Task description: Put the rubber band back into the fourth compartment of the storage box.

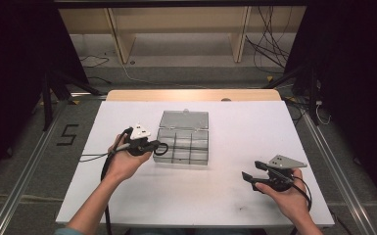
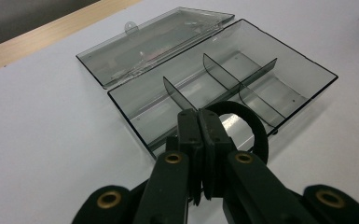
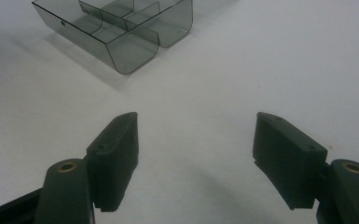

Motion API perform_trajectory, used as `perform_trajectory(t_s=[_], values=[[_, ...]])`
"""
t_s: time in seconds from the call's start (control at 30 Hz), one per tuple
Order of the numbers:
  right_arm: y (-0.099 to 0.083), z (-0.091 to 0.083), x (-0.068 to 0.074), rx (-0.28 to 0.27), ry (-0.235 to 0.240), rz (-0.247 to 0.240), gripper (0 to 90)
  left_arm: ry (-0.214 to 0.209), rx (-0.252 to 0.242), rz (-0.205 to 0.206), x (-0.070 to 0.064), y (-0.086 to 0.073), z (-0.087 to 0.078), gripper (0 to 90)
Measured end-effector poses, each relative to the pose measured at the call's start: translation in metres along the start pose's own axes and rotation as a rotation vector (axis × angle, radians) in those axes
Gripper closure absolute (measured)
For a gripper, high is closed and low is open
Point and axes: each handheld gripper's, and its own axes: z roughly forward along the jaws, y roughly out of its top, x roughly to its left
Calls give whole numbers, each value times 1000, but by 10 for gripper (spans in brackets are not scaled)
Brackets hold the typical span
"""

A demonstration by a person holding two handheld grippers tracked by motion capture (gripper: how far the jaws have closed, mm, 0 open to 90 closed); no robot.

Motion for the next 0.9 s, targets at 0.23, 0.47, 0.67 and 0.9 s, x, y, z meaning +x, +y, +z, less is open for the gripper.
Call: perform_trajectory(t_s=[0.23, 0.47, 0.67, 0.9], values=[[0, -1, 0, -3, -4, -1, 322, 3, -1, -4, 1, 1, 2, 881], [0, -1, 0, -5, -1, 0, 320, 4, 5, -3, 1, 2, 6, 881], [0, 0, 0, 0, 1, -1, 320, 10, 6, -6, 2, 3, 8, 881], [0, 0, 0, -2, 0, -1, 320, 20, 24, 10, 0, 4, 14, 881]])
